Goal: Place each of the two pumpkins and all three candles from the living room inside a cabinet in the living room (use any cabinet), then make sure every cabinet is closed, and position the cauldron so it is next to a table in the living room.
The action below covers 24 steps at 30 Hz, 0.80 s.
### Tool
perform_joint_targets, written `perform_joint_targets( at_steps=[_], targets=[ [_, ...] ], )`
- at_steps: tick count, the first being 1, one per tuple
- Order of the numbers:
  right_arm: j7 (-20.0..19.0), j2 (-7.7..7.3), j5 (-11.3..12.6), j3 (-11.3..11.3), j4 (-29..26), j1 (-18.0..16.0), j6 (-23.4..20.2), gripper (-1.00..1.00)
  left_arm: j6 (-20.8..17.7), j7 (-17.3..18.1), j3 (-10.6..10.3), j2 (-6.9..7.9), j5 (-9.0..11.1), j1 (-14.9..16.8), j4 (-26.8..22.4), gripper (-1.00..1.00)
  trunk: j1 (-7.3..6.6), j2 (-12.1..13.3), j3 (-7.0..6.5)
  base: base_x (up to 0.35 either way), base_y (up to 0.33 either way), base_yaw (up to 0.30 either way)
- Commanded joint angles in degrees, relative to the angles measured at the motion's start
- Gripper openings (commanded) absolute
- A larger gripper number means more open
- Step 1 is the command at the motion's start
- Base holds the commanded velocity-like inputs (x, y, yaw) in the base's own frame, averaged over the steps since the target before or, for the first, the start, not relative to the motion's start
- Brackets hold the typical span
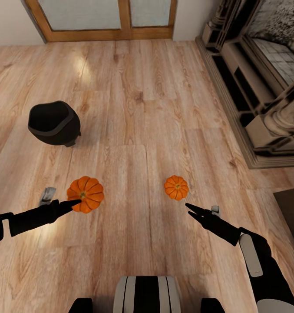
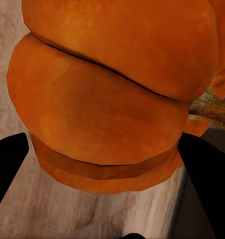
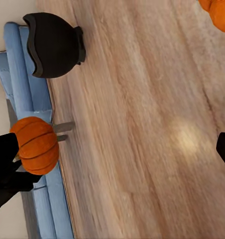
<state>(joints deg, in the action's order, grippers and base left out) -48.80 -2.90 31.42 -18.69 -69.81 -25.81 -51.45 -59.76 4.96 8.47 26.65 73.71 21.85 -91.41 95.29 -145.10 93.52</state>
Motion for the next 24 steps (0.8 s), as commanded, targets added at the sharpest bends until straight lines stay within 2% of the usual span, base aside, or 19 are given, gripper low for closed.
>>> perform_joint_targets(
  at_steps=[1, 5, 10, 12, 16, 19, 23, 24],
  targets=[
    [-0.05, 0.07, -0.11, 0.09, 0.0, -0.03, -0.24, 1.0, -0.24, 0.25, 0.05, 0.09, -0.56, 0.01, 0.0, -1.0, -0.03, 0.0, -0.2, 0.0, 0.0, 0.0],
    [3.13, 0.25, 0.01, 0.47, 0.02, -0.03, -0.23, 1.0, -0.24, -0.64, 0.01, 0.48, -0.72, 0.02, -0.03, -1.0, -0.13, 0.06, -1.09, 0.0, 0.0, 0.0],
    [4.77, 0.29, 0.06, 0.47, 0.02, -0.03, -0.22, 1.0, -0.24, -2.82, -0.02, 0.6, -0.86, 0.03, -0.08, -1.0, -0.26, 0.12, -2.19, 0.0, 0.0, 0.0],
    [5.07, 0.27, 0.02, 0.49, 0.02, -0.03, -0.21, 1.0, -0.24, -5.61, -0.06, 0.58, -2.28, 0.01, -0.08, -1.0, -0.31, 0.15, -2.64, 0.0, 0.0, 0.0],
    [5.29, 0.32, 0.0, 0.56, 0.02, -0.03, -0.17, 1.0, -0.24, -7.37, -0.35, 0.55, -3.76, 0.01, -0.09, -1.0, -0.42, 0.2, -3.52, 0.0, 0.0, 0.0],
    [5.35, 0.29, 0.02, 0.58, 0.06, -0.03, -0.15, 1.0, -0.24, -5.77, -0.43, 0.61, -4.11, -0.03, -0.09, -1.0, -0.49, 0.24, -4.19, 0.0, 0.0, 0.0],
    [5.38, 0.27, 0.04, 0.58, 0.1, -0.03, -0.15, 1.0, -0.24, 1.04, -0.47, 1.37, -4.27, -0.04, -0.07, -1.0, -0.6, 0.3, -5.07, 0.0, 0.0, 0.0],
    [5.38, 0.27, 0.04, 0.58, 0.1, -0.03, -0.16, 1.0, -0.24, 1.63, -0.43, 1.53, -4.29, -0.04, -0.07, -1.0, -0.62, 0.31, -5.3, 0.0, 0.0, 0.0]
  ],
)
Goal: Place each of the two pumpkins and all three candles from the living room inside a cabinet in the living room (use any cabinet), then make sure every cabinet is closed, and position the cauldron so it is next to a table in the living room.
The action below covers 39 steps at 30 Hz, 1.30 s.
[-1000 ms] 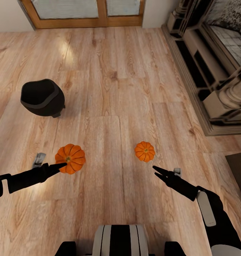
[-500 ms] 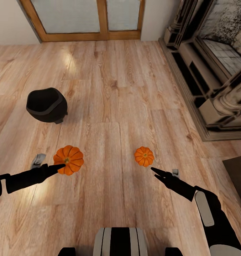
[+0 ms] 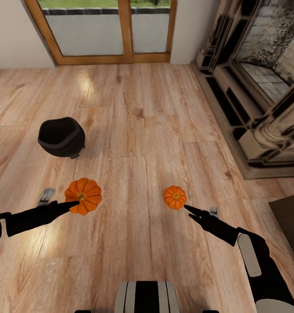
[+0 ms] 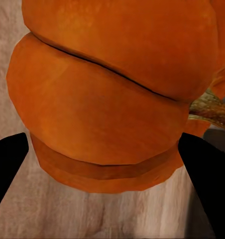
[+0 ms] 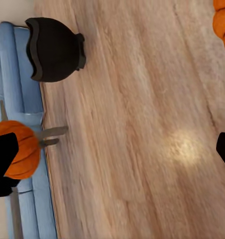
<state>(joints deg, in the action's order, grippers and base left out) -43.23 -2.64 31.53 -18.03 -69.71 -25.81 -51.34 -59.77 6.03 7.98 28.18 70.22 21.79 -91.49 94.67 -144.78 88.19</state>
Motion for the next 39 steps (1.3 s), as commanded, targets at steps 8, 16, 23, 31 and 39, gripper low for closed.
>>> perform_joint_targets(
  at_steps=[8, 16, 23, 31, 39],
  targets=[
    [-0.19, -0.06, -0.07, -0.08, 0.01, -0.03, -0.31, 1.0, -0.23, 2.67, 5.2, 1.68, -1.19, -1.37, 0.07, -1.0, -0.21, 0.1, -1.75, 0.0, 0.0, 0.0],
    [-0.27, -0.25, 0.02, -0.08, 0.01, -0.03, -0.34, 1.0, -0.23, 0.39, 13.85, 1.87, -9.92, -3.46, 0.01, -1.0, -0.42, 0.2, -3.52, 0.0, 0.0, 0.0],
    [-0.26, -0.3, 0.02, -0.08, 0.02, -0.03, -0.34, 1.0, -0.23, -1.48, 15.76, 1.63, -11.49, -4.11, -0.01, -1.0, -0.6, 0.3, -5.07, 0.0, 0.0, 0.0],
    [-0.26, -0.33, 0.02, -0.08, 0.09, -0.03, -0.34, 1.0, 1.06, -18.13, 16.0, 0.9, -11.68, -4.13, -0.01, -1.0, -0.73, 0.36, -6.18, 0.0, 0.0, 0.0],
    [-0.31, -0.43, 0.02, -0.12, 1.73, -0.03, -0.33, 1.0, 19.39, -22.24, 14.05, 0.67, -15.1, -4.95, 0.08, -1.0, -0.73, 0.36, -6.18, 0.0, 0.0, 0.0]
  ],
)
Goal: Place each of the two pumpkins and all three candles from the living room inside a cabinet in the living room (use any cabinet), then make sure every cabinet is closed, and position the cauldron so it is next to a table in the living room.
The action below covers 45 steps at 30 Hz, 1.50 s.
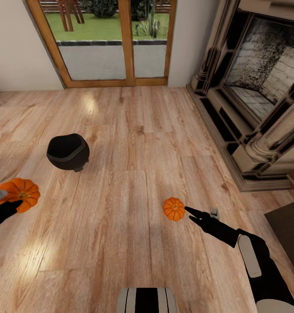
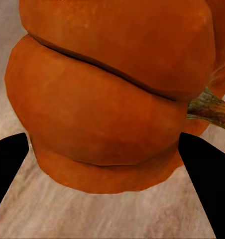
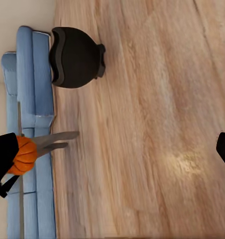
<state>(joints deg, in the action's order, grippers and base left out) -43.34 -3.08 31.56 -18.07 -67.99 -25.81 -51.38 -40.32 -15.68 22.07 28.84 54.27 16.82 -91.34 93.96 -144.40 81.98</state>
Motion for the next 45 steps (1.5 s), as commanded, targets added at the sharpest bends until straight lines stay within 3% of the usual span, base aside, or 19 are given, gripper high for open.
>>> perform_joint_targets(
  at_steps=[1, 3, 5, 9, 11, 13, 15, 17, 21, 23, 27, 29, 31, 34, 36, 45],
  targets=[
    [-0.21, 0.01, -0.01, -0.09, 0.23, -0.03, -0.28, 1.0, 1.42, -0.44, -0.73, 0.0, -0.49, -0.27, -0.07, -1.0, -0.01, -0.02, 0.04, 0.0, 0.0, 0.0],
    [-0.23, -0.05, -0.01, -0.11, 0.79, -0.03, -0.25, 1.0, 9.24, 0.12, -4.41, -0.06, -6.35, -1.52, -0.08, -1.0, -0.01, -0.02, 0.04, 0.0, 0.0, 0.0],
    [-0.24, -0.08, -0.01, -0.16, 0.99, -0.03, -0.26, 1.0, 14.62, 0.2, -7.06, -0.08, -9.73, -2.37, -0.08, -1.0, -0.01, -0.02, 0.04, 0.0, 0.0, 0.0],
    [-0.25, -0.15, -0.01, -0.2, 1.14, -0.03, -0.23, 1.0, 19.85, -1.15, -10.65, -0.18, -14.77, -3.33, -0.07, -1.0, -0.01, -0.02, 0.04, 0.0, 0.0, 0.0],
    [-0.21, -0.16, -0.06, -0.19, 1.17, -0.03, -0.22, 1.0, 22.04, -2.15, -13.28, -0.29, -19.43, -3.56, -0.07, -1.0, -0.01, -0.02, 0.04, 0.0, 0.0, 0.0],
    [-0.18, -0.21, -0.12, -0.2, 1.18, -0.03, -0.22, 1.0, 24.36, -2.29, -14.45, -0.33, -23.03, -3.64, -0.07, -1.0, -0.01, -0.02, 0.04, 0.0, 0.0, 0.0],
    [-0.16, -0.28, -0.26, -0.21, 1.19, -0.03, -0.2, 1.0, 26.63, -2.22, -15.08, -0.38, -25.27, -3.73, -0.1, -1.0, -0.01, -0.02, 0.04, 0.0, 0.0, 0.0],
    [-0.1, -0.35, -0.84, -0.24, 1.19, -0.03, -0.17, 1.0, 28.63, -2.12, -15.41, -0.43, -26.43, -4.38, -0.13, -1.0, -0.01, -0.02, 0.04, 0.0, 0.0, 0.0],
    [0.12, -0.35, -3.42, -0.35, 1.19, -0.03, 0.16, 1.0, 35.37, -2.58, -15.63, -0.93, -27.4, -9.02, -0.15, -1.0, -0.01, -0.02, 0.04, 0.0, 0.0, 0.0],
    [0.16, -0.37, -4.16, -0.37, 1.19, -0.03, 0.58, 1.0, 38.2, -2.7, -15.67, -2.29, -27.58, -10.44, -0.16, -1.0, -0.01, -0.02, 0.04, 0.0, 0.0, 0.0],
    [0.18, -0.46, -4.82, -0.71, 1.21, -0.03, 0.92, 1.0, 40.97, -2.47, -15.92, -7.18, -27.99, -11.7, -0.15, -1.0, -0.01, -0.02, 0.04, 0.0, 0.0, 0.0],
    [0.2, -0.66, -4.92, -0.85, 1.23, -0.03, 0.97, 1.0, 41.79, -2.3, -15.98, -8.23, -28.09, -11.92, -0.14, -1.0, -0.01, -0.02, 0.04, 0.0, 0.0, 0.0],
    [0.24, -0.98, -4.93, -0.93, 1.26, -0.03, 0.99, 1.0, 42.86, -2.24, -16.65, -8.77, -28.17, -13.01, -0.15, -1.0, -0.01, -0.02, 0.04, 0.0, 0.0, 0.0],
    [0.88, -1.23, -4.94, -0.95, 1.86, -0.03, 1.06, 1.0, 47.02, -2.33, -21.13, -9.18, -28.27, -19.25, -0.16, -1.0, -0.01, -0.02, 0.04, 0.0, 0.0, 0.0],
    [1.68, -1.27, -4.94, -0.87, 2.09, -0.03, 1.08, 1.0, 48.54, -2.19, -22.36, -9.25, -28.31, -21.6, -0.16, -1.0, -0.01, -0.02, 0.04, 0.0, 0.0, 0.0],
    [3.03, -1.31, -5.04, -0.48, 2.34, -0.04, 1.16, 1.0, 52.84, -1.9, -24.22, -9.28, -28.26, -25.47, -0.16, -1.0, -0.01, -0.02, 0.04, 0.0, 0.0, 0.0]
  ],
)
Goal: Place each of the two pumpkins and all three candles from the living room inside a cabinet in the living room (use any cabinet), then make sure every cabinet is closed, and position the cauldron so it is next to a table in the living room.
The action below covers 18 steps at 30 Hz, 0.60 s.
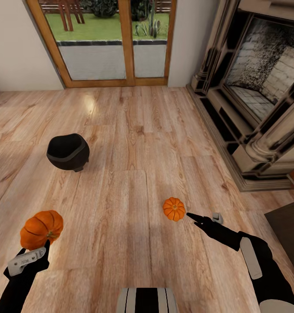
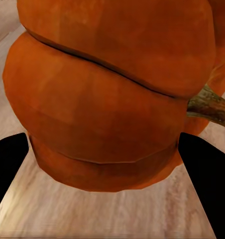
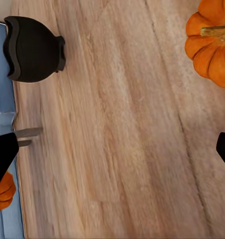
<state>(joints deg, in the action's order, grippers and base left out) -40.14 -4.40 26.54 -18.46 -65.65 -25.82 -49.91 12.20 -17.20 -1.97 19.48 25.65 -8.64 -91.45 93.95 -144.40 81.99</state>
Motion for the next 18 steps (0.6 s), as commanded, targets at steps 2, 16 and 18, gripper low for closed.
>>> perform_joint_targets(
  at_steps=[2, 16, 18],
  targets=[
    [-0.15, 0.01, -0.05, -0.06, -0.01, -0.02, -0.09, 1.0, 2.02, -0.45, -0.23, 0.04, 0.36, -1.51, -0.04, -1.0, -0.01, -0.01, 0.03, 0.0, 0.0, 0.0],
    [3.07, -0.08, 0.25, -0.73, 0.38, -0.02, 2.16, 1.0, 4.84, 4.65, -1.03, -0.06, 0.36, -3.82, -0.04, -1.0, -0.01, -0.01, 0.03, 0.109, 0.0, 0.0],
    [4.04, -0.08, 0.48, -0.76, 0.77, -0.02, 2.21, 1.0, 4.9, 4.85, -1.08, -0.46, 0.36, -3.83, -0.04, -1.0, -0.01, -0.01, 0.03, 0.015, 0.0, 0.0]
  ],
)
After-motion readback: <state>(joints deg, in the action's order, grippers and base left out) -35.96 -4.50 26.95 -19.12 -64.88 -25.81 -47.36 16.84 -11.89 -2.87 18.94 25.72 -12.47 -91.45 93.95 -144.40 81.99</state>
